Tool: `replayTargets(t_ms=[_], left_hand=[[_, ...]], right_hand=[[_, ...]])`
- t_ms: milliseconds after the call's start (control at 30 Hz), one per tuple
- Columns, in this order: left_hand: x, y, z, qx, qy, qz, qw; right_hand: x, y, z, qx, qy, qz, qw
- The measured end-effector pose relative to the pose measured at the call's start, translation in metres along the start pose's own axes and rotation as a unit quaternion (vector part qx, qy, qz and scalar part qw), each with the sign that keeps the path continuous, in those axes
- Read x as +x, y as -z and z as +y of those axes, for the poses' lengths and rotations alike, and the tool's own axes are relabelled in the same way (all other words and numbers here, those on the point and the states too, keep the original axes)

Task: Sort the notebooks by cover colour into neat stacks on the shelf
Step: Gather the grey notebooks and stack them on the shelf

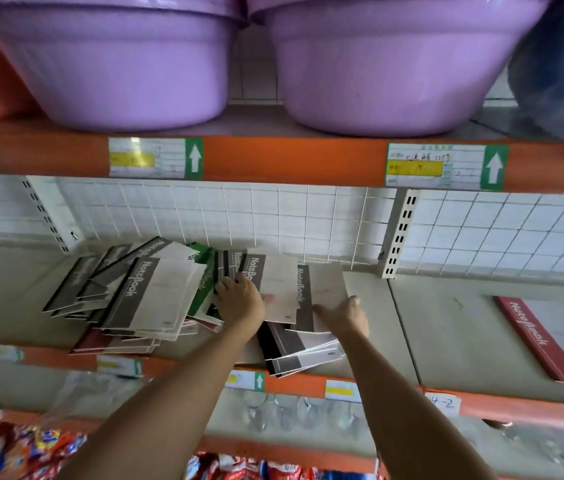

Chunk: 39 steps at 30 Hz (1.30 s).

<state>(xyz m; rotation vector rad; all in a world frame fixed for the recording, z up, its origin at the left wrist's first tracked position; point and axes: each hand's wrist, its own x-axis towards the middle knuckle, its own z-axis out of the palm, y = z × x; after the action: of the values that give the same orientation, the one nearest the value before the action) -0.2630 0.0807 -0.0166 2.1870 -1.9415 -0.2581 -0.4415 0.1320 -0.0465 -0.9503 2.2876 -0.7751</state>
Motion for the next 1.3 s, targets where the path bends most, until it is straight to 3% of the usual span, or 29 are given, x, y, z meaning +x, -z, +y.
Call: replayTargets(t_ms=[100,200,300,433,567,800,933,1067,1300], left_hand=[[0.003,0.008,-0.001,0.014,0.031,-0.047,0.998],[0.000,0.010,-0.008,-0.008,0.024,-0.080,0.996],[-0.003,0.014,-0.010,-0.052,-0.056,-0.060,0.995],[-0.014,0.025,-0.007,-0.035,-0.157,-0.038,0.986],[-0.030,0.028,0.004,-0.086,-0.208,-0.068,0.972],[-0.070,0.027,0.029,-0.131,-0.234,-0.063,0.961],[-0.100,0.025,0.045,-0.143,-0.250,-0.081,0.954],[-0.134,0.027,0.071,-0.165,-0.257,-0.077,0.949],[-0.196,0.019,0.144,-0.139,-0.272,-0.097,0.947]], right_hand=[[-0.002,0.004,-0.005,0.045,-0.011,-0.057,0.997],[-0.011,0.007,-0.007,0.028,-0.008,-0.043,0.999],[-0.019,0.014,0.002,-0.028,0.007,-0.029,0.999],[-0.043,0.029,0.017,0.032,-0.010,-0.065,0.997],[-0.067,0.042,0.032,0.086,-0.028,-0.006,0.996],[-0.122,0.083,0.083,0.153,-0.086,0.171,0.970],[-0.132,0.099,0.124,0.156,-0.114,0.189,0.963],[-0.161,0.122,0.134,0.240,-0.122,0.215,0.939],[-0.158,0.180,0.179,0.304,-0.085,0.212,0.925]])
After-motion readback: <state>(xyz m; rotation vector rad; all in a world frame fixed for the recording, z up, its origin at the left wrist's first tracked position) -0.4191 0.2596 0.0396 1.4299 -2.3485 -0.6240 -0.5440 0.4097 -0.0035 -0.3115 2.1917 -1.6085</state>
